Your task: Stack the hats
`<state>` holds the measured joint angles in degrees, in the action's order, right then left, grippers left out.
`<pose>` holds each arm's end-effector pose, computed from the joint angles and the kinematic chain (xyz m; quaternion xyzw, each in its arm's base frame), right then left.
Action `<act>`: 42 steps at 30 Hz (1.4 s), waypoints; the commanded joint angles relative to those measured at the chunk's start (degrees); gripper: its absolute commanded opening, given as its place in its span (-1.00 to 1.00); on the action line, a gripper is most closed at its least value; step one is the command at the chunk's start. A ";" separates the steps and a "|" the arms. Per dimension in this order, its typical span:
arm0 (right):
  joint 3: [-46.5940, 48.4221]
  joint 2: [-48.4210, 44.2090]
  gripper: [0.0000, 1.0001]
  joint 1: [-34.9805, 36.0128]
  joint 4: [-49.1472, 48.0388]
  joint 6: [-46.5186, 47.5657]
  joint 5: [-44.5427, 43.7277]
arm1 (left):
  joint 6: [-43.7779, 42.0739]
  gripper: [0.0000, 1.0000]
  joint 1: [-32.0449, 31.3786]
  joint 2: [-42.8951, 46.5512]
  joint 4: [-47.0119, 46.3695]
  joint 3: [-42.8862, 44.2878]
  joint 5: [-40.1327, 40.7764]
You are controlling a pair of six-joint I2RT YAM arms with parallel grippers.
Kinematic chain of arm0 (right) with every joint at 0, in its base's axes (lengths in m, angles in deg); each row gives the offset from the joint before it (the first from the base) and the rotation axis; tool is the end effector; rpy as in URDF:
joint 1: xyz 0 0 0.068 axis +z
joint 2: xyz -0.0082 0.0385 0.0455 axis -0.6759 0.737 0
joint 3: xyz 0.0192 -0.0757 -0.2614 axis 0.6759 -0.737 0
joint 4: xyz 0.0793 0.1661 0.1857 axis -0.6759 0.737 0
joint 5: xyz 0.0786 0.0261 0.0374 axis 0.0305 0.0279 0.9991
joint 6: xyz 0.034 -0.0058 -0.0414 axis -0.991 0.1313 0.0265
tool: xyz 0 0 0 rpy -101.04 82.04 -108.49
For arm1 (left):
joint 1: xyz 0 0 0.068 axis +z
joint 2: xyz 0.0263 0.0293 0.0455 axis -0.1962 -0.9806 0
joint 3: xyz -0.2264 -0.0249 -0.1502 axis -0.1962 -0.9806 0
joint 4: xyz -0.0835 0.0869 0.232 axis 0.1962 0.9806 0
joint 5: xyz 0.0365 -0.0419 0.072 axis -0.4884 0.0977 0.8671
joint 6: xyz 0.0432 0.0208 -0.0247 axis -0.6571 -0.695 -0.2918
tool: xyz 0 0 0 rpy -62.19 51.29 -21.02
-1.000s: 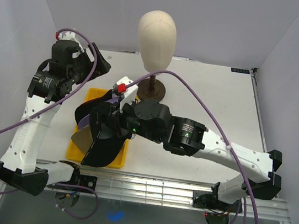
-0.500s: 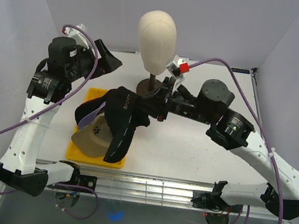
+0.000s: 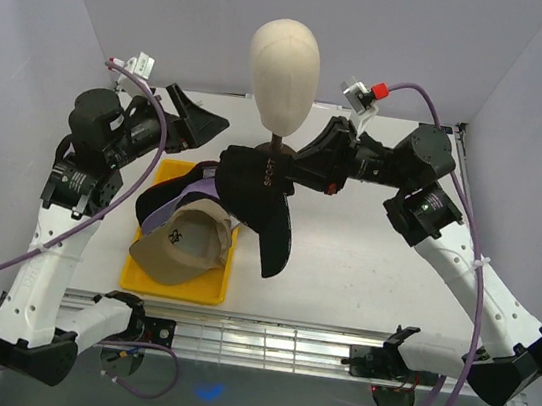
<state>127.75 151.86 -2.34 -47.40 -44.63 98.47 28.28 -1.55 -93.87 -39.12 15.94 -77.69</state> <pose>0.1754 0.1831 0.4961 -0.3448 0.5125 0.6566 0.4329 0.1883 -0.0577 0.4690 -0.0367 0.7549 -0.4161 0.5056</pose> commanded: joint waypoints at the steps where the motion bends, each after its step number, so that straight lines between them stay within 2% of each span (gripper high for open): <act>1: -2.03 -0.39 -0.85 -3.09 -19.90 -14.69 8.87 | -0.42 0.96 0.21 3.21 -7.38 -0.97 -3.96; 8: -2.73 0.40 -0.84 -7.05 -25.53 -20.68 11.78 | 0.19 0.96 0.21 2.52 -13.79 -0.88 -13.61; 12: -3.08 1.37 -0.84 -8.37 -31.33 -25.87 12.66 | 1.77 0.96 0.29 1.63 -21.17 -3.95 -26.07; 16: -2.56 2.42 -0.84 -8.72 -33.80 -28.60 13.19 | 1.60 0.96 0.21 1.19 -28.20 -5.80 -32.86; 21: -2.38 3.74 -0.84 -8.98 -38.53 -33.24 13.71 | -2.00 0.96 0.29 0.58 -29.80 -3.96 -36.03; 33: -3.35 7.52 -0.84 -9.25 -53.48 -46.35 13.28 | 1.50 0.96 0.12 -1.44 -42.88 -5.36 -49.39; 37: -3.00 9.28 -0.84 -9.25 -59.27 -50.83 12.92 | 1.60 0.96 0.03 -2.67 -44.30 -4.57 -49.84; 42: -3.17 10.42 -0.84 -9.25 -60.26 -53.48 13.10 | 0.02 0.96 -0.06 -4.08 -44.56 -2.47 -48.96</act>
<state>124.23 162.52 -11.39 -102.22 -94.53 112.17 29.46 -1.55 -97.41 -81.72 10.54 -125.52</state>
